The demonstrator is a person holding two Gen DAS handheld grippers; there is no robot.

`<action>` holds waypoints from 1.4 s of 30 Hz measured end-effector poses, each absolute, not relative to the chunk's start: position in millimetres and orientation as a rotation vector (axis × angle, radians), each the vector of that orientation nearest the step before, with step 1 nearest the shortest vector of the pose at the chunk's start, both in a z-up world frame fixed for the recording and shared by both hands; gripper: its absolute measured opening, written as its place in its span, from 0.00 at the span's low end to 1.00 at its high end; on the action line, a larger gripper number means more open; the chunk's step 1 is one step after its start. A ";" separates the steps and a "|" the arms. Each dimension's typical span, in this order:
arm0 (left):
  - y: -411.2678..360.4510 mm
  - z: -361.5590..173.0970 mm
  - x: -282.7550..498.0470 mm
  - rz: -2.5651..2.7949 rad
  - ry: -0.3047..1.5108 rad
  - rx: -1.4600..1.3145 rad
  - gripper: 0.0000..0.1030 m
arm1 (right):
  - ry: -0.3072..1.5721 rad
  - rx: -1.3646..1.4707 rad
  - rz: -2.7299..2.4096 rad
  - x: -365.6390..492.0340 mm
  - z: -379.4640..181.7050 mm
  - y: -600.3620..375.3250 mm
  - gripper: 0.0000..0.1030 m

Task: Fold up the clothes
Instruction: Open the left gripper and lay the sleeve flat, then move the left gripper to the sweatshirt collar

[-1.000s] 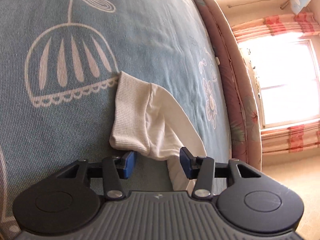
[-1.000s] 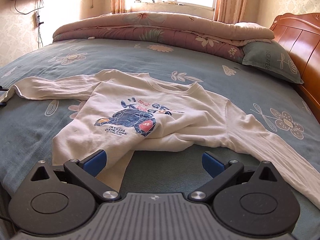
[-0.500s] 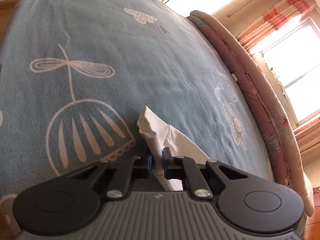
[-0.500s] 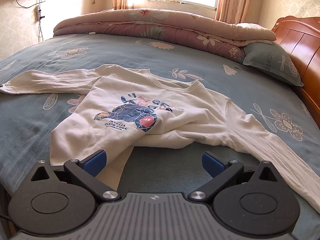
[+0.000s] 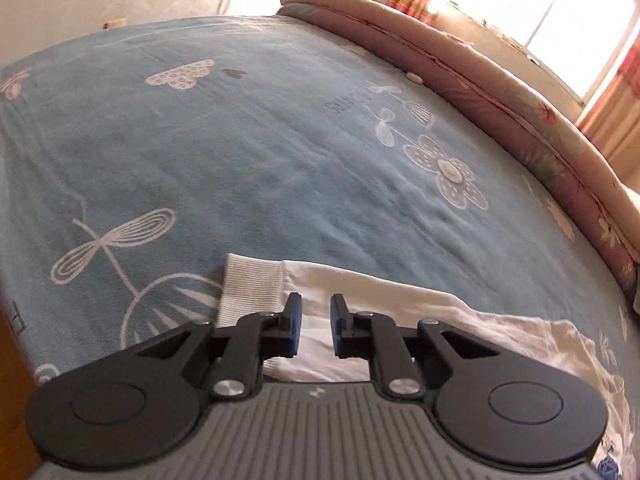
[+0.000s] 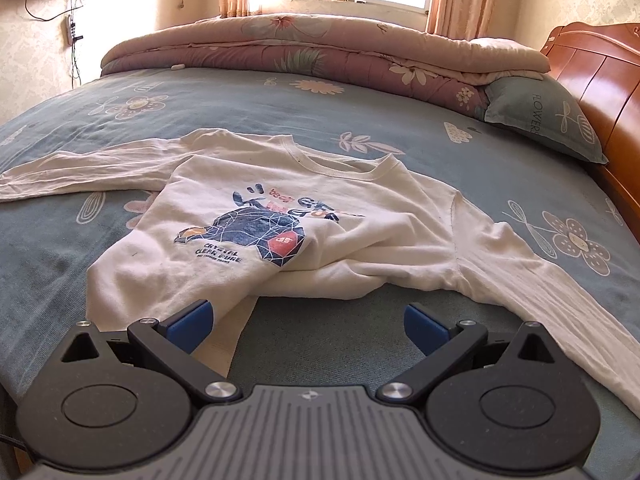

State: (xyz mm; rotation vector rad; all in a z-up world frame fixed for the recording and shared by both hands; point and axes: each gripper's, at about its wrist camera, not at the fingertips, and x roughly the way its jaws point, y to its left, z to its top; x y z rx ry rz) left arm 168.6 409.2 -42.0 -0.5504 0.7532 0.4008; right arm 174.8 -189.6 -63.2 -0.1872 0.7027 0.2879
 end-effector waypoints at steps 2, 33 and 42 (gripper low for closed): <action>377.4 -34.4 194.8 0.271 0.784 -0.509 0.28 | 0.707 -0.184 0.285 177.0 -65.3 -189.8 1.00; 166.6 -81.9 378.1 -0.228 0.856 -0.403 0.50 | 0.806 -0.038 0.160 202.6 -126.1 -250.6 1.00; 152.7 -106.1 447.2 -0.070 0.816 -0.441 0.50 | 0.772 -0.036 0.176 200.7 -128.9 -253.9 1.00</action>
